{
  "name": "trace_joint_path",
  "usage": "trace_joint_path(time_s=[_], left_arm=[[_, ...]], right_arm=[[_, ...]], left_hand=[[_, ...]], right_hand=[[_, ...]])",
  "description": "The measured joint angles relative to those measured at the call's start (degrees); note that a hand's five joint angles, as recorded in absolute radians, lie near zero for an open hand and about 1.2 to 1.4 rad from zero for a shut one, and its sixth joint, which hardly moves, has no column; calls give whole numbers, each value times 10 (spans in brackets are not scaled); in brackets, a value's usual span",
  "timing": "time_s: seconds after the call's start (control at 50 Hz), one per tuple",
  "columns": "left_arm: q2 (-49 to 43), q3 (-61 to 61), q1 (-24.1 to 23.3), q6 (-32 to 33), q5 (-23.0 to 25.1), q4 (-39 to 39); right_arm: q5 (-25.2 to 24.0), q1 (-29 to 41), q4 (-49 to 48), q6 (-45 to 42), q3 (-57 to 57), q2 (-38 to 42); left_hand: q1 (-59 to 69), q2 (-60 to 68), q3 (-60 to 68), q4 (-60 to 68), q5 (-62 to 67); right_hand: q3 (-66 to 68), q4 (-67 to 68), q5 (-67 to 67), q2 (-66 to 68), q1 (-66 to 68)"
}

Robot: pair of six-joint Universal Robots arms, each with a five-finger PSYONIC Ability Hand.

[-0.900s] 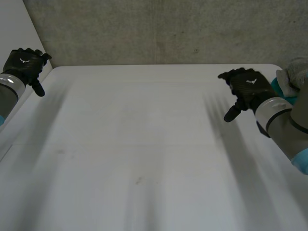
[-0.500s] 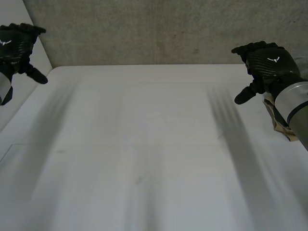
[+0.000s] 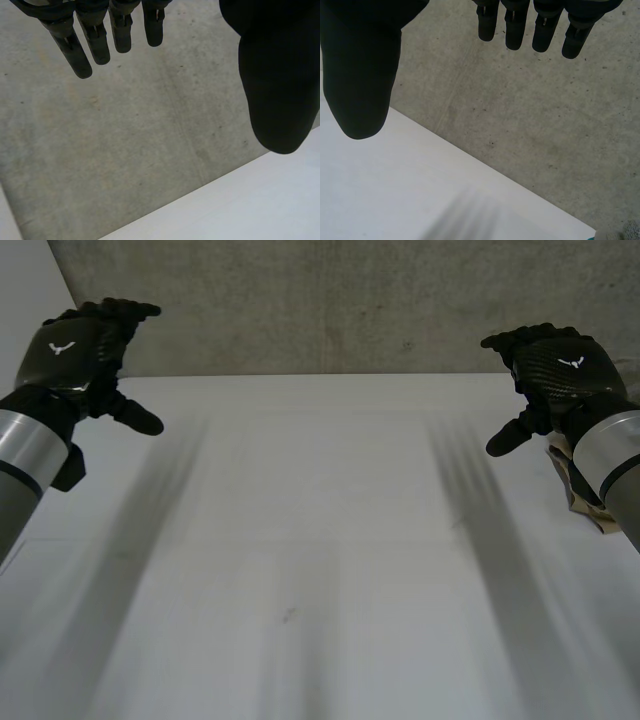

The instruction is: Fold the laundry.

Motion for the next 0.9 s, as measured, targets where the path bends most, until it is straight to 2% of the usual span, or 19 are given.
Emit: trace_joint_path(time_s=[0.14,0.36,0.7,0.9], left_arm=[[-14,12,-31,16,-37,15],[-17,15,-54,46,-102,39],[-15,10,-47,29,-95,25],[-15,8,-44,11,-87,-20]], right_arm=[[0,0,0,0,1,0],[-1,1,0,0,3,2],[2,0,-7,0,6,2],[3,-1,-36,5,16,0]], left_hand=[[0,0,0,0,0],[0,0,0,0,0],[0,0,0,0,0],[0,0,0,0,0]], right_hand=[[0,0,0,0,0],[0,0,0,0,0],[0,0,0,0,0],[0,0,0,0,0]])
